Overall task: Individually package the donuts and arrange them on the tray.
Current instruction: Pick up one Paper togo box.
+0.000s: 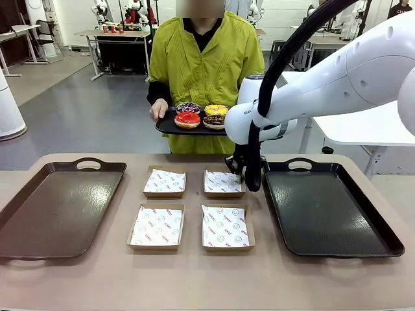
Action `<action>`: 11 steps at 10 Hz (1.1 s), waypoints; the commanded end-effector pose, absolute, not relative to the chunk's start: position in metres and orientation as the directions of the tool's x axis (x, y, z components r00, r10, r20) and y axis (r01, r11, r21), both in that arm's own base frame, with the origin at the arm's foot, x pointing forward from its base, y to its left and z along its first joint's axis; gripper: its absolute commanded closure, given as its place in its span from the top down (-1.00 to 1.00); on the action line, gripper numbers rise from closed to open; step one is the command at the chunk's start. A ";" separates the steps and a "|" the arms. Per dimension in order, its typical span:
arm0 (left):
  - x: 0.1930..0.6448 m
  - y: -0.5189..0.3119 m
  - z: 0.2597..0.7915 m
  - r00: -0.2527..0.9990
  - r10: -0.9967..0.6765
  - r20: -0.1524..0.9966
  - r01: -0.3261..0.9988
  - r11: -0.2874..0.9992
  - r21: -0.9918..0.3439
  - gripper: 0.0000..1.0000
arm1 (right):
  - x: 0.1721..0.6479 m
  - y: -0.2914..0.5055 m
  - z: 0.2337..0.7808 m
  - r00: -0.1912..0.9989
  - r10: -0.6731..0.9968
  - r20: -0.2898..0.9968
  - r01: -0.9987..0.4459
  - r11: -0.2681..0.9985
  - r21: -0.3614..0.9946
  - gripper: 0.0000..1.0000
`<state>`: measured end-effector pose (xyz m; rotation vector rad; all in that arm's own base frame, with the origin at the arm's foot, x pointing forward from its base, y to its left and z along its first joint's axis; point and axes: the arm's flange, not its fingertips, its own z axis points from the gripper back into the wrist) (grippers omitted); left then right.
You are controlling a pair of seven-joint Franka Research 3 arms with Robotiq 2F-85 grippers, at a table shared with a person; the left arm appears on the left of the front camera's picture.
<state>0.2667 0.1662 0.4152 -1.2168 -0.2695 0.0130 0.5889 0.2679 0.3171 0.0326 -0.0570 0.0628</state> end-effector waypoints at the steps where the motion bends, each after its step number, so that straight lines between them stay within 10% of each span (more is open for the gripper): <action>1: 0.266 0.166 0.417 0.965 0.166 0.204 0.140 0.336 -0.932 1.00 | 0.594 0.269 0.317 0.997 0.037 0.074 -0.039 0.999 0.032 -1.00; 11: 0.266 0.166 0.417 0.965 0.166 0.204 0.140 0.336 -0.932 1.00 | 0.533 0.237 0.477 1.000 -0.010 0.010 0.010 0.999 0.052 -1.00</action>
